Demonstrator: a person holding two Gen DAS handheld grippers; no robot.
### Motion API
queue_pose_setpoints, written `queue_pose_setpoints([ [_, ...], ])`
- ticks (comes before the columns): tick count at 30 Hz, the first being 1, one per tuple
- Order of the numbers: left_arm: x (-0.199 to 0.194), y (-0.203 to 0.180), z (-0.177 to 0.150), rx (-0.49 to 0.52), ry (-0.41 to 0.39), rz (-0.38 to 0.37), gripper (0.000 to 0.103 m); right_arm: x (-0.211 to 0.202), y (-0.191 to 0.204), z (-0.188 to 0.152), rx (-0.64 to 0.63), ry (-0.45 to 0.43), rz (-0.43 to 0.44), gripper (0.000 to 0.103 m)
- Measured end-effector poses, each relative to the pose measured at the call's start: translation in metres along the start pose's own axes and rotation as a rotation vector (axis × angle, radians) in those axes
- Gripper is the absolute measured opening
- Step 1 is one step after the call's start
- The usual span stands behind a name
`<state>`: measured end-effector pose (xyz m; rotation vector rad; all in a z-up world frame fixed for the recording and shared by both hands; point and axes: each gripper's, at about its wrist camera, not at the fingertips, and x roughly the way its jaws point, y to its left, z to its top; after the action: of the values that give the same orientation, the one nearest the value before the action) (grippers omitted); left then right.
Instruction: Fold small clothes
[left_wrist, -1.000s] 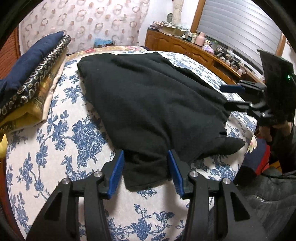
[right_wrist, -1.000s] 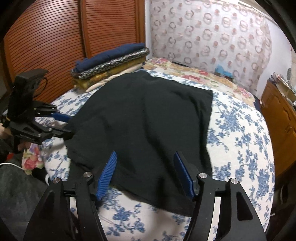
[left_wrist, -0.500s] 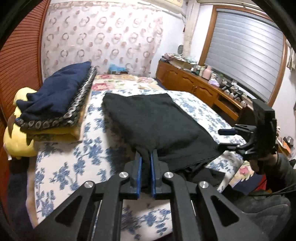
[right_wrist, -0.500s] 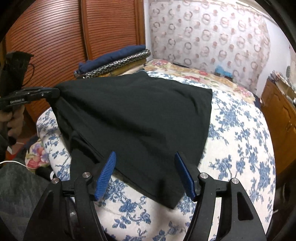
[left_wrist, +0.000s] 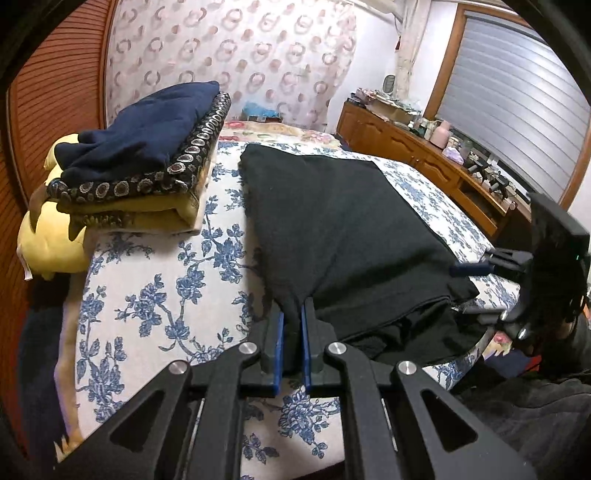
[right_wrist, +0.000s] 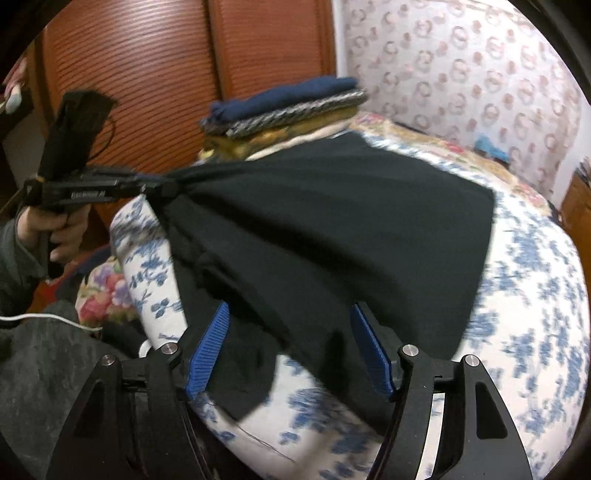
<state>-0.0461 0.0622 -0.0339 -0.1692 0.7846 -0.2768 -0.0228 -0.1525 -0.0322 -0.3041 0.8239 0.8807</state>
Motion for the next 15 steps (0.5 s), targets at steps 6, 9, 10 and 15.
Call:
queue_pose_setpoints([
  [6, -0.004, -0.002, 0.005, 0.002, -0.022, -0.013, 0.005, 0.018, 0.017, -0.006, -0.069, 0.065, 0.002, 0.07],
  [9, -0.008, -0.003, 0.007, 0.004, -0.045, -0.019, 0.005, 0.023, 0.018, -0.009, -0.089, 0.075, -0.029, 0.07],
  [10, -0.009, -0.002, 0.008, 0.0, -0.055, -0.024, 0.005, 0.023, 0.017, -0.009, -0.09, 0.077, -0.03, 0.07],
  [15, -0.015, -0.007, 0.02, -0.006, -0.099, -0.042, 0.005, 0.021, 0.012, -0.011, -0.122, 0.057, -0.061, 0.028],
])
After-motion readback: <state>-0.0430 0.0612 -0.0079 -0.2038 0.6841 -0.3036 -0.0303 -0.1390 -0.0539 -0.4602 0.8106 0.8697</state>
